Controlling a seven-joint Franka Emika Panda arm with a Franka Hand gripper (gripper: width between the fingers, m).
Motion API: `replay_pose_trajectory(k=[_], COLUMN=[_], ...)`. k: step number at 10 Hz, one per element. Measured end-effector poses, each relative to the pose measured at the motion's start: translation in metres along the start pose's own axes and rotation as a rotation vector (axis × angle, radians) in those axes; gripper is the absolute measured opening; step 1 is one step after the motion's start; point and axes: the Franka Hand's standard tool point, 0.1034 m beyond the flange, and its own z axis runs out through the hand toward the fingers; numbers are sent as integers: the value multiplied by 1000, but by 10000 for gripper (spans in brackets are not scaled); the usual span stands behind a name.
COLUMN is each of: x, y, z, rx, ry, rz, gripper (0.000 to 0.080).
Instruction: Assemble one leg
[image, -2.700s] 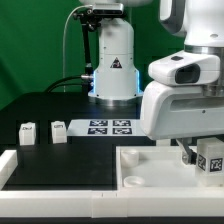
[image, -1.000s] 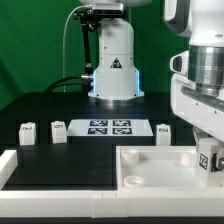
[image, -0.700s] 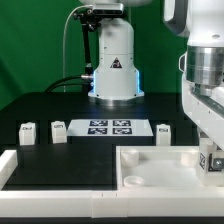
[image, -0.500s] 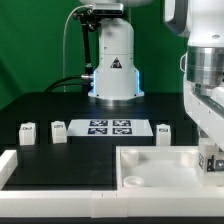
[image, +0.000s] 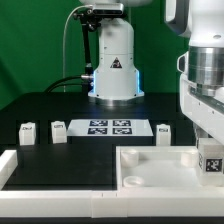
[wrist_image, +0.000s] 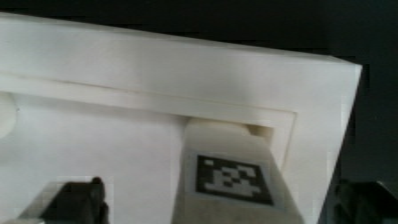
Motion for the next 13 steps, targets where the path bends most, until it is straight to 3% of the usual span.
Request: replay_pose_trajectory(k=[10, 13], x=[2, 3], y=[0, 0], z=[-1, 0], rx=[-7, -10], ry=[8, 10], rz=[-1120, -1224], gripper=[649, 649])
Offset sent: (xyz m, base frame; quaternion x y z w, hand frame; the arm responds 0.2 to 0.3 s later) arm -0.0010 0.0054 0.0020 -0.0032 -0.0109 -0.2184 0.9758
